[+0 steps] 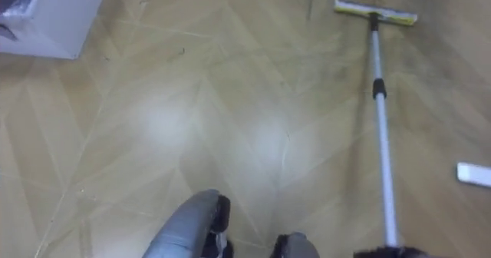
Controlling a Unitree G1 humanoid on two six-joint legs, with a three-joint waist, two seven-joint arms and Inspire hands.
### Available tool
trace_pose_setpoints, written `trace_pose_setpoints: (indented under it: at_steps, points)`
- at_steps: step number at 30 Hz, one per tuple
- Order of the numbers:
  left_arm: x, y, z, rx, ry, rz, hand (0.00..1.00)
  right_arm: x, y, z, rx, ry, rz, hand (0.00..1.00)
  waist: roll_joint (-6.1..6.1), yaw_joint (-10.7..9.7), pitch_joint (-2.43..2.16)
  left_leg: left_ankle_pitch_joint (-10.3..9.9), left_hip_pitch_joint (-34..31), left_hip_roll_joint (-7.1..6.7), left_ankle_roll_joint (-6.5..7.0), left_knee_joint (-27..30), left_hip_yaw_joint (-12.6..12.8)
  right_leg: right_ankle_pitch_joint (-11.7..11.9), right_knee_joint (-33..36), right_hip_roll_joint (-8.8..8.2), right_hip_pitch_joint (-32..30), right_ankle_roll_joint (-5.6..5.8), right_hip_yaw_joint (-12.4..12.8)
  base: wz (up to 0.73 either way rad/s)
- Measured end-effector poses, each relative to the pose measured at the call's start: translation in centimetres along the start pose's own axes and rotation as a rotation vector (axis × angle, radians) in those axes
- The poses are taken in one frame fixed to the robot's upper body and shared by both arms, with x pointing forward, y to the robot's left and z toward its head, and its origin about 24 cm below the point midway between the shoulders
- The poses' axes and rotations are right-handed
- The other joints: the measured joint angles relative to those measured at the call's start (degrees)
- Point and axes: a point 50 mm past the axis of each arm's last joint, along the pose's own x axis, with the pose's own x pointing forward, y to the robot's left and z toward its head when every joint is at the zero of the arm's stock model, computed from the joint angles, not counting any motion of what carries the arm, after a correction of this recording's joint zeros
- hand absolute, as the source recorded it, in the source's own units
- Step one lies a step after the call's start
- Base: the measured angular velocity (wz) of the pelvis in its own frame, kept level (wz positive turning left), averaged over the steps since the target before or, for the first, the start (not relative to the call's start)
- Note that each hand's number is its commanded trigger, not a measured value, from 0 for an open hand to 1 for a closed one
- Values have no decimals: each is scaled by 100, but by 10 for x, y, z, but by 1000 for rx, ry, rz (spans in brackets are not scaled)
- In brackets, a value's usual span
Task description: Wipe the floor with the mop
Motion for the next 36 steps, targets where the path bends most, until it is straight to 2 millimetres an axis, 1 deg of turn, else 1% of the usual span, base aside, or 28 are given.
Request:
trace_pose_setpoints:
  at_steps: [2, 3, 4, 6, 7, 8, 9, 11, 13, 14, 15, 17, 19, 20, 21, 22, 23, 24, 25, 26, 28, 29, 30, 31, 33, 34, 35, 36]
  points:
    - [0, -1, 4, 11, -8, -12, 0, 3, -4, -28, 8, 72, -10, 100, 43, -94, -19, -212, 164, -69, 358, -164, 107, -64, -118, 4, 149, 114, 180, 54]
    - [0, -1, 4, 10, -8, -14, 0, 3, -8, -48, 8, 125, -21, 100, 72, -112, -22, -366, 276, -72, 509, -103, 204, 59, 101, -51, 159, 276, 218, 17]
    - [0, -2, 4, 3, -6, -14, 0, 3, -9, -59, 7, 156, -27, 100, 91, -111, -24, -465, 358, -74, 547, -71, 248, 176, 251, -108, 142, 337, 206, -22]
    - [0, -4, 9, 7, -27, -14, 0, 1, -14, -104, -24, 272, -45, 100, 303, -206, -131, -781, 587, -75, 639, -40, 286, 941, 864, -173, -71, 432, 187, -26]
    - [0, -4, 11, 7, -41, -11, 0, 0, -14, -114, -26, 299, -46, 100, 357, -238, -146, -835, 641, -79, 657, -59, 288, 1172, 1017, -177, -145, 437, 196, -17]
    - [-1, -3, 15, 6, -62, -1, 0, -2, -11, -131, -25, 344, -42, 100, 451, -307, -151, -927, 743, -84, 680, -122, 285, 1579, 1300, -178, -329, 445, 215, -27]
    - [-1, -2, 21, 5, -82, 16, 0, -3, -5, -143, -28, 374, -29, 100, 512, -375, -127, -986, 824, -83, 688, -191, 285, 1647, 1472, -172, -603, 434, 277, -33]
    - [-2, -1, 25, 6, -97, 27, 0, -2, 6, -151, -31, 402, -12, 100, 543, -501, -108, -1017, 952, -96, 682, -340, 279, 1556, 1359, -178, -1060, 417, 326, -45]
    - [-2, -4, 26, 17, -101, 27, 0, -1, 15, -149, -50, 410, -5, 100, 579, -513, -99, -1029, 1072, -98, 648, -504, 184, 1528, 535, -168, -1301, 416, 320, -56]
    - [-2, -9, 25, 19, -97, 19, 0, 0, 16, -147, -62, 404, -10, 100, 640, -505, -101, -1059, 1161, -102, 594, -549, 47, 1532, -285, -160, -1246, 409, 211, -51]
    - [-2, -10, 24, 18, -91, 16, 0, 0, 17, -145, -69, 403, -12, 100, 598, -456, -68, -1097, 1300, -186, 529, -587, -122, 1567, -901, -132, -1190, 344, 178, -48]
    - [-2, -12, 17, 7, -60, 16, 0, 2, 19, -134, -94, 393, -20, 100, 565, -447, -30, -1207, 1518, -272, 397, -590, -421, 1694, -1245, -47, -1016, 254, 106, -20]
    - [-1, -11, 13, 3, -40, 23, 0, 3, 19, -122, -102, 383, -29, 100, 551, -453, -22, -1253, 1674, -242, 274, -417, -493, 1633, -1166, -164, -713, 193, -203, 26]
    - [-1, -9, 11, 11, -31, 27, 0, 4, 16, -110, -104, 375, -45, 100, 494, -443, -9, -1197, 1644, -180, 132, -15, -434, 1449, -986, -282, -566, 77, -380, 36]
    - [-1, -5, 9, 9, -28, 33, 0, 5, 13, -89, -109, 330, -58, 100, 415, -392, 0, -993, 1452, -44, -154, 576, -286, 1232, -771, -272, -521, 49, -388, 33]
    - [-1, -2, 8, 29, -26, 41, 0, 4, 8, -62, -111, 266, -72, 100, 325, -300, 3, -580, 1135, 114, -295, 1293, -175, 1035, -527, -265, -525, -3, -386, 16]
    - [-1, 0, 7, 33, -24, 43, 0, 4, 6, -47, -110, 228, -78, 100, 266, -266, 5, -317, 971, 173, -314, 1596, -124, 959, -427, -270, -524, -42, -384, 10]
    - [-1, 3, 5, 43, -19, 46, 0, 2, 5, -18, -107, 141, -79, 100, 148, -168, 27, 241, 691, 229, -330, 2076, -76, 812, -265, -273, -507, -73, -349, 16]
    - [-1, 5, 3, 47, -15, 41, 0, -1, 5, 4, -101, 64, -67, 100, 85, -99, 29, 402, 465, 256, -347, 2262, -70, 683, -171, -260, -459, -114, -342, 22]
    - [-1, 5, 2, 47, -11, 36, 0, -2, 3, 13, -99, 28, -65, 100, 74, -73, 36, 348, 361, 299, -314, 2231, -65, 648, -142, -228, -426, -134, -342, 26]
    - [-1, 4, -5, 52, 10, 16, 0, -5, 4, 31, -80, -62, -41, 100, 30, 40, 41, 1, 136, 332, -215, 1512, -13, 507, -136, -133, -263, -144, -313, 33]
    - [-1, 2, -9, 51, 23, -2, 0, -5, 9, 32, -60, -74, -14, 100, 11, 57, 35, -30, 200, 245, -196, 539, -3, 406, -232, -51, -100, -97, -207, 57]
    - [-1, 0, -14, 50, 30, -20, 0, -2, 12, 24, -24, -59, 12, 100, 22, 41, 16, -37, 313, 171, -27, -443, 19, 315, -403, -30, 101, -42, -174, 63]
    - [-1, 1, -15, 48, 33, -25, 0, 0, 14, 15, -2, -45, 26, 100, 31, 27, -23, 38, 361, 109, 48, -557, 36, 279, -490, -34, 175, 9, -113, 66]
    - [-1, -4, -18, 44, 50, -58, 0, 5, 8, -27, 38, 60, 31, 100, 42, -18, -37, -126, 642, 110, 388, -736, 330, 275, -768, -80, 460, 155, 28, 47]
    - [-1, -6, -19, 28, 57, -66, 0, 5, 4, -42, 41, 99, 20, 100, 51, -17, -39, -208, 731, 121, 443, -737, 428, 328, -689, -98, 484, 246, 82, 7]
    - [0, -9, -21, 0, 65, -77, 0, 5, -1, -72, 39, 172, -1, 100, 101, -14, -59, -380, 875, 121, 492, -703, 528, 484, -476, -123, 494, 378, 160, -16]
    - [0, -12, -21, -17, 61, -84, 0, 3, -4, -101, 32, 243, -15, 100, 179, -35, -97, -544, 1000, 123, 522, -663, 559, 700, -260, -171, 486, 429, 126, -19]
